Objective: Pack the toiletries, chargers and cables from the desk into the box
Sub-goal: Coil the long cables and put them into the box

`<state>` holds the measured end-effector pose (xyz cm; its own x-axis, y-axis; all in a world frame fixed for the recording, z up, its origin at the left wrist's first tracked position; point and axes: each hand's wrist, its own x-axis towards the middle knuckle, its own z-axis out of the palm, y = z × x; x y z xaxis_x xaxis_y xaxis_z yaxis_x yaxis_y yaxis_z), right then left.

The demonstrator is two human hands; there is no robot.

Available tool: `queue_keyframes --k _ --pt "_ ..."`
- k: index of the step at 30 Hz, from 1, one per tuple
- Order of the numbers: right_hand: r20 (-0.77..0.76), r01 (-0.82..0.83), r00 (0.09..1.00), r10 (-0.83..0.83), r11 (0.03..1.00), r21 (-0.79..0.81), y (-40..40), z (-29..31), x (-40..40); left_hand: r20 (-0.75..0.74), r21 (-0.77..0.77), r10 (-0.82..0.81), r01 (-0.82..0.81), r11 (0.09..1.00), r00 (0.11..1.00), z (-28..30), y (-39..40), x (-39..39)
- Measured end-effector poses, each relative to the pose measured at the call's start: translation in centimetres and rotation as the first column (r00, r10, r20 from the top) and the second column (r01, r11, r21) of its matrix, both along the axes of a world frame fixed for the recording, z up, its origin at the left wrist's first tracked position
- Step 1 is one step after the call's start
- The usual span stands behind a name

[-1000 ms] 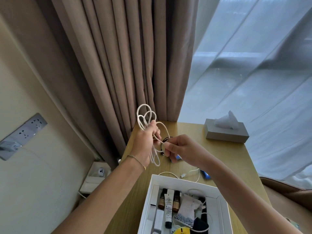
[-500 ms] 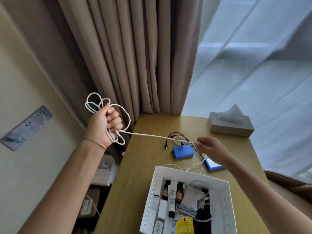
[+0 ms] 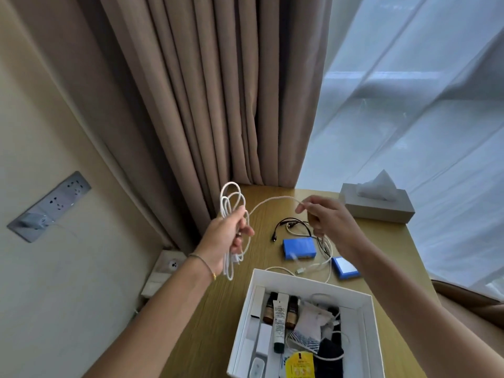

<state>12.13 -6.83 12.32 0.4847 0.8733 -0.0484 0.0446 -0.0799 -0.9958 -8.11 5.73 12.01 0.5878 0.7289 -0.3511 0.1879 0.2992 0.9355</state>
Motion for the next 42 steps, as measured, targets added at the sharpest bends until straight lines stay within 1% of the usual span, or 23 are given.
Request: queue_keyframes --k 2,4,7,9,11,13,15,18,21,23,25,27,30,33,36,38,42 --pt "0.009 -0.095 0.995 0.095 0.995 -0.003 0.1 0.2 -1.8 0.016 -0.044 -0.009 0.010 0.999 1.000 -0.1 -1.2 1.2" --pt "0.061 -0.191 0.979 0.192 0.981 -0.029 0.0 0.1 -3.5 0.076 -0.093 -0.014 0.021 0.995 0.997 0.2 -2.3 2.4" --pt "0.130 -0.297 0.943 0.305 0.951 -0.082 -0.2 -0.7 -5.1 0.130 -0.099 0.019 -0.006 0.995 0.991 1.1 -3.4 3.6" --pt "0.117 -0.313 0.938 0.326 0.942 -0.118 -0.4 -1.3 -5.5 0.173 -0.148 0.062 -0.037 0.988 0.983 1.6 -3.4 4.3" --pt "0.044 -0.315 0.946 0.322 0.942 -0.115 -0.7 -2.0 -5.2 0.257 -0.234 0.096 -0.034 0.972 0.962 2.0 -3.0 4.7" --pt "-0.004 -0.317 0.948 0.319 0.941 -0.120 -1.4 -2.9 -4.5 0.303 -0.281 0.101 -0.013 0.959 0.948 2.3 -2.5 4.6" --pt "0.026 -0.334 0.939 0.344 0.924 -0.184 -2.3 -3.9 -3.7 0.310 -0.291 0.072 0.022 0.957 0.948 2.2 -1.9 4.3" --pt "0.059 -0.343 0.922 0.382 0.880 -0.330 -4.0 -5.4 -2.6 0.324 -0.309 0.035 0.070 0.949 0.945 1.8 -0.9 3.5" --pt "0.106 -0.265 0.936 0.337 0.868 -0.420 -5.2 -5.9 -1.6 0.368 -0.415 -0.027 0.191 0.890 0.929 1.0 0.0 2.6" --pt "0.082 -0.212 0.961 0.263 0.896 -0.390 -5.6 -6.0 -1.0 0.395 -0.479 -0.101 0.298 0.826 0.913 0.3 0.1 2.2" --pt "-0.043 -0.143 0.990 0.136 0.939 -0.312 -5.7 -6.0 -0.1 0.412 -0.518 -0.162 0.377 0.768 0.897 -0.7 -0.1 2.0" --pt "-0.184 -0.077 0.983 0.028 0.962 -0.264 -5.6 -5.8 0.5 0.434 -0.543 -0.210 0.440 0.715 0.876 -1.7 -0.7 2.0" --pt "-0.263 -0.026 0.964 -0.045 0.965 -0.261 -5.7 -5.5 0.5 0.458 -0.568 -0.273 0.515 0.642 0.846 -3.4 -2.0 2.2" --pt "-0.318 0.007 0.944 -0.091 0.967 -0.254 -6.0 -5.0 0.0 0.426 -0.575 -0.329 0.533 0.621 0.843 -5.4 -3.6 2.9" --pt "-0.402 0.010 0.908 -0.115 0.967 -0.255 -6.9 -4.8 -0.3 0.341 -0.575 -0.383 0.513 0.638 0.859 -7.6 -5.3 3.5" --pt "-0.425 -0.001 0.897 -0.118 0.963 -0.271 -7.7 -5.1 -0.4 0.276 -0.594 -0.407 0.487 0.640 0.871 -9.1 -6.5 3.9" --pt "-0.471 0.091 0.845 -0.254 0.936 -0.341 -9.1 -7.4 -1.1 0.175 -0.669 -0.407 0.411 0.619 0.897 -12.3 -8.9 4.5"
